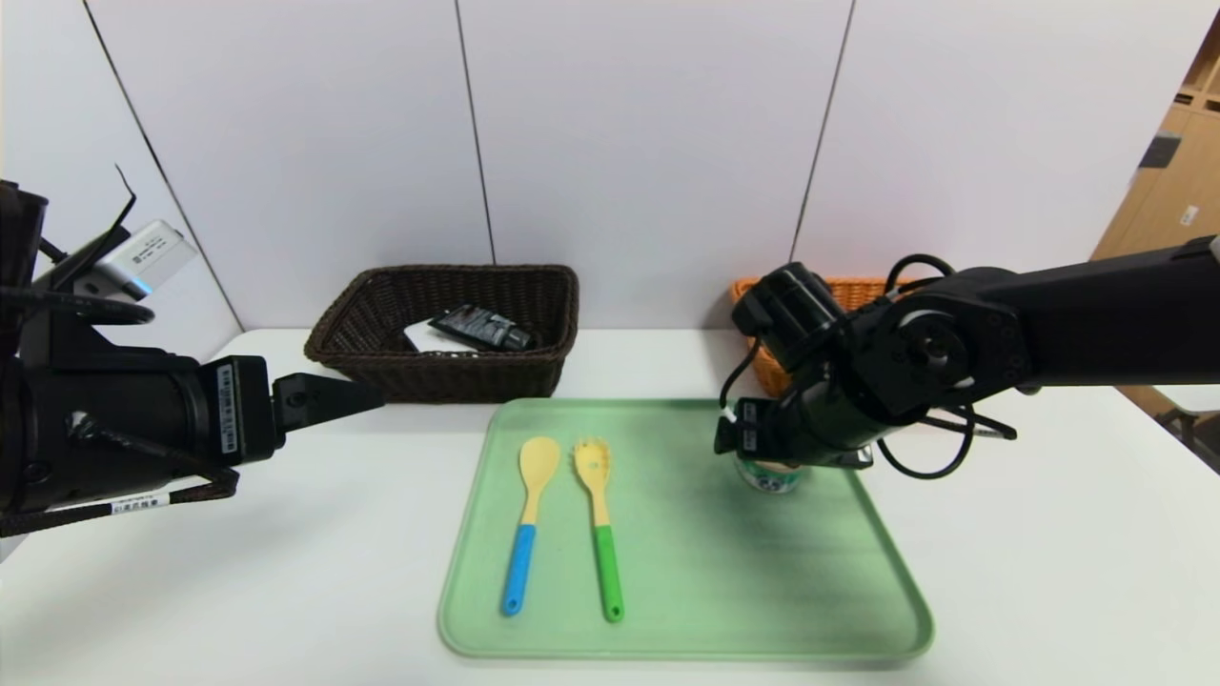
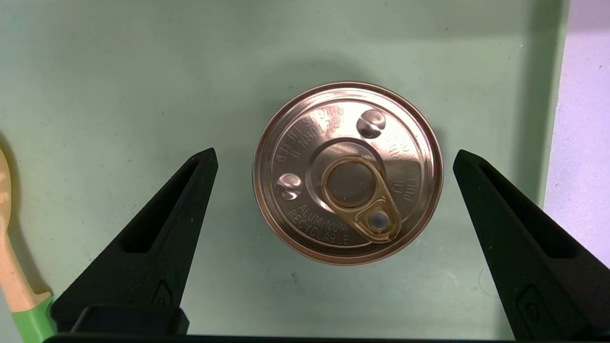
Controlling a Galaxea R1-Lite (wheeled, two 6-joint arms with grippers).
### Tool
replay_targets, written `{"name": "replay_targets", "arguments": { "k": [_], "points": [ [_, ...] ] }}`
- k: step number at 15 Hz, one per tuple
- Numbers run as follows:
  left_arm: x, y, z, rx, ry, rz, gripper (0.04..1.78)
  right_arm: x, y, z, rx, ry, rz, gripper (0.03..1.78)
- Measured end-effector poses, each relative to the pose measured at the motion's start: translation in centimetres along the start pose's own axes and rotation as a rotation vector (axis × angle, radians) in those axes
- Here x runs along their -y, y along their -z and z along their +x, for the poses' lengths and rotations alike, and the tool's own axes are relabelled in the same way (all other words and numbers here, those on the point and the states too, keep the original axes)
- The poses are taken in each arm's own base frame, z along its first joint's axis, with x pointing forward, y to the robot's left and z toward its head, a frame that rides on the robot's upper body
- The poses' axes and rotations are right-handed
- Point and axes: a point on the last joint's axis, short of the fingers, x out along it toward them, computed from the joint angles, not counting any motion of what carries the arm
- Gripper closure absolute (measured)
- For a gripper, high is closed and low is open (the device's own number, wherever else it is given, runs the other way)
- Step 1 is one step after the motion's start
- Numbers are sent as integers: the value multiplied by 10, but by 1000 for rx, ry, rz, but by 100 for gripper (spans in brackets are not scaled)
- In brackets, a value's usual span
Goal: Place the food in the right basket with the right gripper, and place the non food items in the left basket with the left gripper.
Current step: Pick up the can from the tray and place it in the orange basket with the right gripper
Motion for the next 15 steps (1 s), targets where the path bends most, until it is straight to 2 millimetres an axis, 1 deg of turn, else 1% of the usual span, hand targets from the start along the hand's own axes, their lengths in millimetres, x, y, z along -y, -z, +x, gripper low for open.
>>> {"name": "replay_targets", "arguments": {
  "k": [9, 10, 12, 13, 14, 15],
  "points": [
    [-1, 2, 3, -16, 1, -3, 13, -1, 0, 7, 0, 27, -16, 11],
    [-1, 2, 3, -16, 1, -3, 13, -1, 0, 8, 0, 27, -15, 31],
    [-1, 2, 3, -17, 2, -4, 13, -1, 0, 8, -3, 28, -14, 63],
    [-1, 2, 4, -17, 2, -4, 13, -1, 0, 9, -4, 29, -14, 70],
    [-1, 2, 4, -19, 2, -5, 13, -1, 1, 9, -5, 29, -13, 72],
    [-2, 1, 4, -20, 1, -6, 13, 0, 1, 9, -10, 31, -14, 79]
  ]
}}
